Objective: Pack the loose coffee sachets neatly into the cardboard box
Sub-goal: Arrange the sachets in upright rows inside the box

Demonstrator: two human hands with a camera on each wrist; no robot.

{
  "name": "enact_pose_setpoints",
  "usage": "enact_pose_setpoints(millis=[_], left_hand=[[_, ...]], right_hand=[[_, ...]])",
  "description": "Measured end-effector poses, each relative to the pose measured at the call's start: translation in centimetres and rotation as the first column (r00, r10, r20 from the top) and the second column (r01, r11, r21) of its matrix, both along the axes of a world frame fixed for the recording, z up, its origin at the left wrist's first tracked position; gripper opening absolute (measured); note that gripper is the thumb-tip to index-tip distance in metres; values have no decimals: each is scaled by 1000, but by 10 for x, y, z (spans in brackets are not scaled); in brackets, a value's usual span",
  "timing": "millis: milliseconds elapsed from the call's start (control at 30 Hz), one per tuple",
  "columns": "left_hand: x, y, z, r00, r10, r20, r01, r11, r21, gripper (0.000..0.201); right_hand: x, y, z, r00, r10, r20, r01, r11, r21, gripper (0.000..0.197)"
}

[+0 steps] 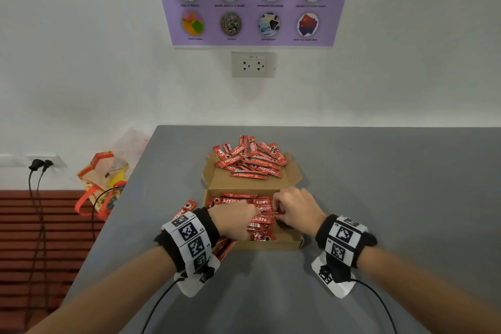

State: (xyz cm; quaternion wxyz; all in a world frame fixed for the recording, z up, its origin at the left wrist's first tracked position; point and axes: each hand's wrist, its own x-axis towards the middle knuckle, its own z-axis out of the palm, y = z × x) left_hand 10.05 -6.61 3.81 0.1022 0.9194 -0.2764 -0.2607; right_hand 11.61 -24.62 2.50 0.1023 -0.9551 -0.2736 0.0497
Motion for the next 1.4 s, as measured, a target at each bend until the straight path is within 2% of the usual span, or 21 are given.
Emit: enact_pose_setpoints(millis=[333,667,767,833,933,1033,1133,1233,1300,1400], left_hand=[[0,-2,-1,1000,22,19,-21,1000,-22,32],[0,1,5,998,55,17,-54,996,-68,32],[3,7,21,990,136,29,-130,978,-166,25],[7,12,31,981,187,49,-168,949,-265,23],[11,14,41,930,350,116,-260,845,-467,25],[11,8,45,781,600,177,-331,636,-697,27],[13,-3,46,639,753,158,-359,473,-805,21],[16,-12,43,566,817,112,-409,396,-822,26],[16,-13,41,544,836,80,-426,356,-831,31],[17,-9,38,519,855,20,-447,291,-846,29]], right_hand=[[-2,-4,-4,997,-36,-67,41,996,77,13],[-4,-7,1,997,-3,-80,11,996,94,20],[-4,-10,3,998,2,-63,4,996,86,15],[-5,-11,3,999,2,-55,3,995,103,19],[-7,-10,2,999,-11,-43,17,987,157,20],[-9,-1,10,995,-19,-102,59,915,398,8],[-14,18,25,990,56,-128,29,813,582,26],[-11,32,28,995,11,-94,52,773,633,16],[-7,34,24,992,-35,-122,105,763,638,10],[-5,30,20,987,18,-159,88,770,632,31]])
